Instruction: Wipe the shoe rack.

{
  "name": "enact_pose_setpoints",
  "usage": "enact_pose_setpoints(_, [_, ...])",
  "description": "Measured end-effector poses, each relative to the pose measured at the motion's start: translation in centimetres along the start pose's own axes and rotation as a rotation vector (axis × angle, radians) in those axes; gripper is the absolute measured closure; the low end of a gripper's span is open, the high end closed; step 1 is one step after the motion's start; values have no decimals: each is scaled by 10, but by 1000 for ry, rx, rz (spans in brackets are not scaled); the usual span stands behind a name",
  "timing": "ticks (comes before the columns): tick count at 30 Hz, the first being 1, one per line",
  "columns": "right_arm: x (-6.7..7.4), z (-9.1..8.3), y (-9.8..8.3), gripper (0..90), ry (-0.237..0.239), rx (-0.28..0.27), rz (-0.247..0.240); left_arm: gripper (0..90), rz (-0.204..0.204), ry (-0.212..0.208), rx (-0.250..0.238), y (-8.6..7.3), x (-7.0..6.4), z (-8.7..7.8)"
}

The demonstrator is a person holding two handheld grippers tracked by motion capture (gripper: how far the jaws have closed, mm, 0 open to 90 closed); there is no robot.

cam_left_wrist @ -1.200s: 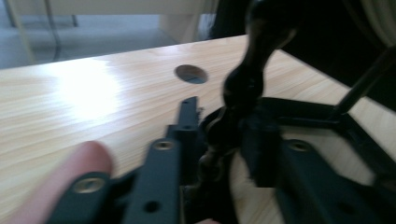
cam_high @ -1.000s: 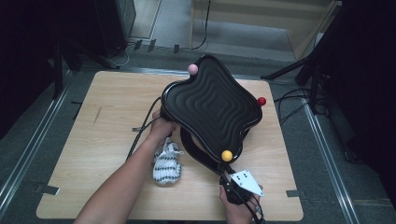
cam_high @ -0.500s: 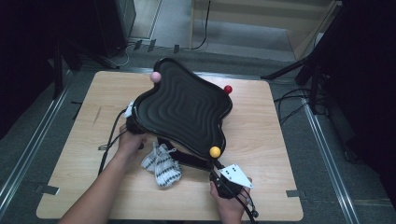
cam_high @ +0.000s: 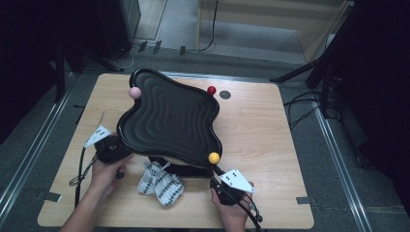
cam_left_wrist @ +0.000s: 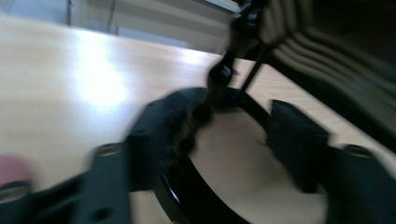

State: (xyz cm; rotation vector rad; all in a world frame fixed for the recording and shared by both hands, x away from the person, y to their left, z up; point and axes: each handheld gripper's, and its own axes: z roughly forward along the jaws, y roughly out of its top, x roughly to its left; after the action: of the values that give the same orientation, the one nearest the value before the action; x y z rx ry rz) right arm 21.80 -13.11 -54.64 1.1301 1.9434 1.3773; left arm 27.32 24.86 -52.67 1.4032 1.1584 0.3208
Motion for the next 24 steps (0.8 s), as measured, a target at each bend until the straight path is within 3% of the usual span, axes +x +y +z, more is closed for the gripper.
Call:
enact_pose_setpoints(1, [0, 0, 0, 753, 1, 1, -1, 247, -21, -8, 10, -3, -3, -5])
enact_pose_setpoints(3, [0, 0, 0, 753, 5, 3, -1, 173, -49, -68, 25, -14, -11, -16])
enact_pose_setpoints(5, [0, 1, 1, 752, 8, 4, -4, 42, -58, -112, 59, -27, -25, -22])
enact_pose_setpoints(7, [1, 1, 1, 753, 9, 7, 0, 0, -38, -135, 127, -34, -39, -19])
enact_pose_setpoints(10, [2, 1, 1, 752, 8, 7, 0, 0, 74, -67, 246, -47, -65, -10])
enact_pose_setpoints(13, [2, 1, 1, 752, 10, 6, -5, 2, 143, -12, 394, -60, -75, 1])
enact_pose_setpoints(15, [2, 0, 1, 753, 12, 5, -7, 186, 166, 50, 438, -65, -76, 3])
enact_pose_setpoints(16, [2, 0, 1, 753, 14, 7, -7, 238, 170, 48, 429, -66, -76, 1])
enact_pose_setpoints(19, [2, 0, 0, 753, 15, 5, -6, 532, 174, 50, 420, -68, -76, 0])
enact_pose_setpoints(22, [2, 0, 0, 753, 15, 5, -6, 753, 167, 29, 400, -70, -78, -1])
enact_pose_setpoints(24, [3, 0, 0, 753, 18, 6, -6, 782, 151, -41, 379, -69, -85, 0])
